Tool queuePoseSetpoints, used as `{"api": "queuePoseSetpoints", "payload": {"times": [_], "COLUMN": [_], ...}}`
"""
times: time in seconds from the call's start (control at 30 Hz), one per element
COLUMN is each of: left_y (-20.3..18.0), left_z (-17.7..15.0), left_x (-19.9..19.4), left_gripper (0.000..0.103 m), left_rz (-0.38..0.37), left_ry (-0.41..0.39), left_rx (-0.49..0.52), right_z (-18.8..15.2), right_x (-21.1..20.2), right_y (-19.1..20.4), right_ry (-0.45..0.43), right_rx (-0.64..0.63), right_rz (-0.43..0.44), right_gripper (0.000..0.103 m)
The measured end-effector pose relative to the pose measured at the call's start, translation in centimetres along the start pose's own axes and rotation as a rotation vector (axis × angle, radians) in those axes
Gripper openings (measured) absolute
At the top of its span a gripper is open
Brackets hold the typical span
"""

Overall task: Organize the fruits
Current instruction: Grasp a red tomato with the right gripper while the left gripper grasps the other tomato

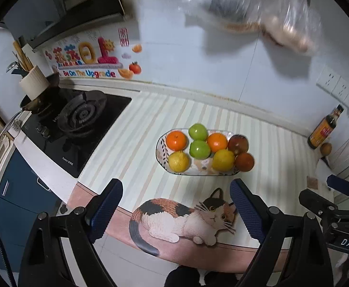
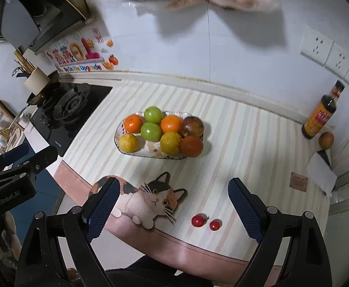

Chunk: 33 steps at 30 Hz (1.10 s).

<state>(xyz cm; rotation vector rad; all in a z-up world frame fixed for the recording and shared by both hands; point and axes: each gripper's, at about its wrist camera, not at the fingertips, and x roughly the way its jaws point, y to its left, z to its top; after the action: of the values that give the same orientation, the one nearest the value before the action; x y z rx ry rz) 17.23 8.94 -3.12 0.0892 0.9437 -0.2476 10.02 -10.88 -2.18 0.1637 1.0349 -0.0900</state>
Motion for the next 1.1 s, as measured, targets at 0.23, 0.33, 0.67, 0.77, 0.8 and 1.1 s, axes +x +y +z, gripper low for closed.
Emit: {"api": "queuePoseSetpoints", "payload": {"times": [0.23, 0.33, 0.67, 0.77, 0.8, 1.1], "left_y": [-0.3, -0.5, -0.6, -1.0, -1.3, -5.9], "left_z": [-0.1, -0.1, 0.0, 0.2, 0.1, -2.8], "left_x": [-3.4, -4.1, -3.3, -2.0, -1.3, 7.8], "left_gripper": [0.092, 0.092, 0.093, 0.103, 0.103, 0.103], "left_rz": [-0.006, -0.006, -0.046, -0.058, -0.054, 0.015], "left_ry": [-0.053, -0.066, -0.05, -0.029, -0.018, 0.181], "left_rx": [-0.004, -0.005, 0.003, 0.017, 0.017, 0.069], "right_z": [0.1, 0.2, 0.3, 0.0, -0.3, -6.5], "right_x": [-4.3, -5.4, -4.8, -2.9, -1.9, 11.5], "right_y": [0.3, 0.4, 0.0, -1.7, -2.7, -11.7], "right_ry": [-0.069, -0.086, -0.081, -0.041, -0.013, 0.279], "right_rx": [-0.001, -0.003, 0.047, 0.096, 0.124, 0.277], "right_rz": [0.001, 0.0, 0.022, 0.04, 0.044, 0.085], "right_gripper": [0.094, 0.094, 0.098, 0.099, 0.099, 0.068]}}
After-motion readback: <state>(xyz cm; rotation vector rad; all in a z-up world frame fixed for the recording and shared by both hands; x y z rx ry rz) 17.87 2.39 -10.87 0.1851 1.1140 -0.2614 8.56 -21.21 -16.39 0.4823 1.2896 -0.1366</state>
